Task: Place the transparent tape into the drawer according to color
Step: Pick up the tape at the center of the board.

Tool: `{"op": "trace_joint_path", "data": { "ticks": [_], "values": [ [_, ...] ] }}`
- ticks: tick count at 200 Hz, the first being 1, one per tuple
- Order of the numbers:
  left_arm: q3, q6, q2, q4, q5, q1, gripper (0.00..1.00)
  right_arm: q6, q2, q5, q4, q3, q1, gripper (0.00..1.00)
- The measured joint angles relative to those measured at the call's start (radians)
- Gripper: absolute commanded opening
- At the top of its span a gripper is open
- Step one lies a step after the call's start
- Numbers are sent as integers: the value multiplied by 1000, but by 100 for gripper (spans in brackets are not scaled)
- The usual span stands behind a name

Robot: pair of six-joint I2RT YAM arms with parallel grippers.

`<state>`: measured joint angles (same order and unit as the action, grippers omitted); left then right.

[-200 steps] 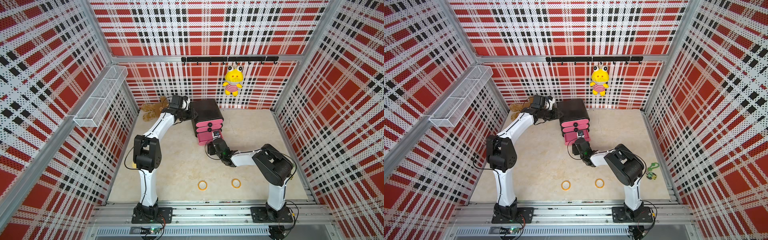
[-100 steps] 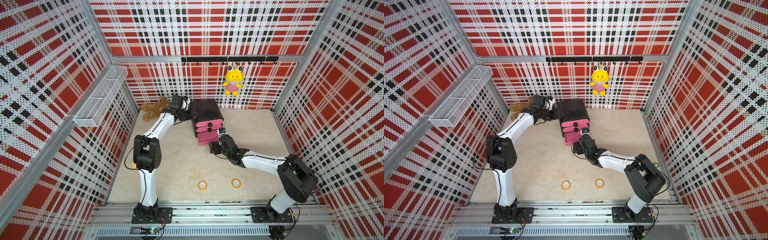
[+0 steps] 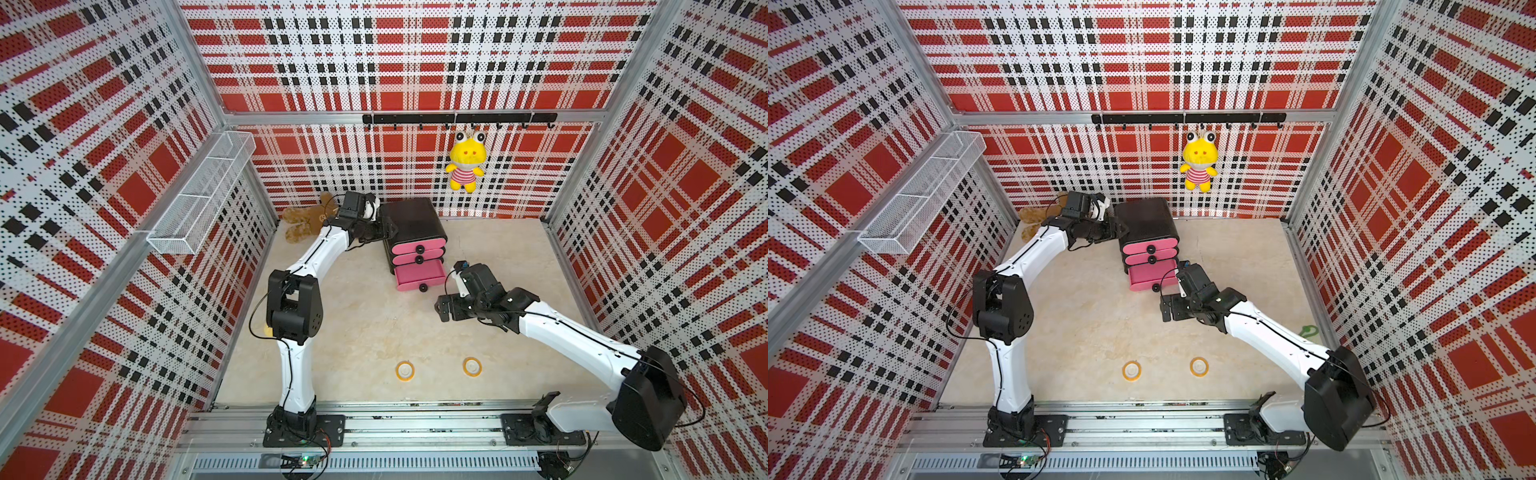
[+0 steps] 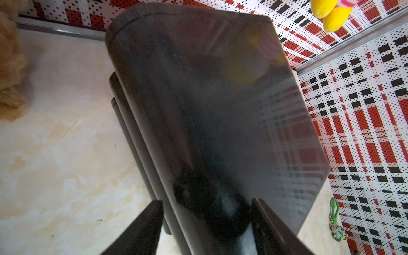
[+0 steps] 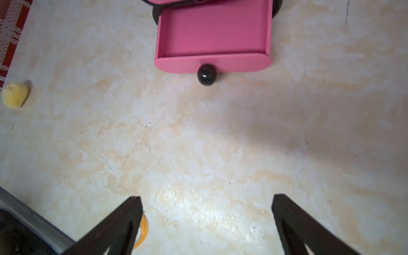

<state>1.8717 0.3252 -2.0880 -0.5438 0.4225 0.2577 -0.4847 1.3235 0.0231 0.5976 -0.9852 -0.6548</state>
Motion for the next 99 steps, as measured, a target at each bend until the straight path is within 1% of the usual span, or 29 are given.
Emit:
{"op": "trace_joint_path", "data": {
  "ticks": [30, 53, 62, 99],
  "values": [
    [-24, 4, 16, 8, -14, 2, 83, -8, -15, 39, 131, 2, 6, 100],
    [-88, 10, 56, 27, -18, 6, 94, -8, -26, 67, 196, 20, 15, 100],
    [-123, 13, 80, 36, -19, 8, 100, -8, -31, 72, 219, 28, 19, 100],
    [-258, 33, 182, 60, -21, 21, 99, -8, -43, 79, 296, 53, 30, 100]
  ]
}}
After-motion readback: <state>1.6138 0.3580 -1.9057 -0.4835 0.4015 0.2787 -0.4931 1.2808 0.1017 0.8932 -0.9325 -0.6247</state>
